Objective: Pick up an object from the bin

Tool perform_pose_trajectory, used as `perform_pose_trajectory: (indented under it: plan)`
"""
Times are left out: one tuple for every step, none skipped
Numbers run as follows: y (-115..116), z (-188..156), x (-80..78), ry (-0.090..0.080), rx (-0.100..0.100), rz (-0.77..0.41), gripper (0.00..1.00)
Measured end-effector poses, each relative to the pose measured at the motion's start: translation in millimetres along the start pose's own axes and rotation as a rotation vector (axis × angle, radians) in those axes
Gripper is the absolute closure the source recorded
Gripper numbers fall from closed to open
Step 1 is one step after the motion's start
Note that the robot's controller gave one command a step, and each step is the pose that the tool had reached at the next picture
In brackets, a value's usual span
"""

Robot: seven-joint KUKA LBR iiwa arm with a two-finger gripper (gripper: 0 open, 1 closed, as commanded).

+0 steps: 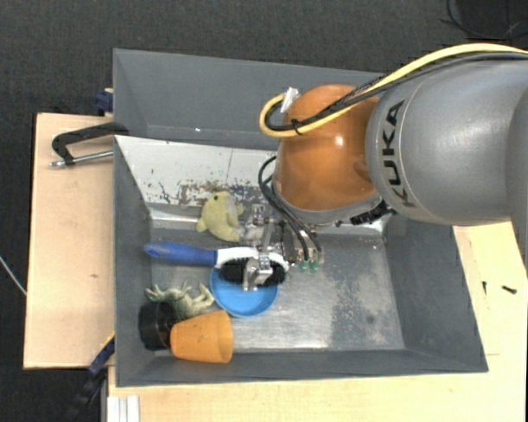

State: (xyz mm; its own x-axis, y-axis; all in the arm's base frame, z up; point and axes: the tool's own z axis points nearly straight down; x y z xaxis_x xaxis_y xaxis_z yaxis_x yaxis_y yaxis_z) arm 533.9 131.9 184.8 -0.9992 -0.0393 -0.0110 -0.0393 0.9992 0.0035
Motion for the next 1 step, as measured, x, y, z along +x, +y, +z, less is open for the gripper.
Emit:
perform_pose_trajectory:
  plan:
    - [-5.3,-38.9,4.7,0.003,0.001,0.021,1.0]
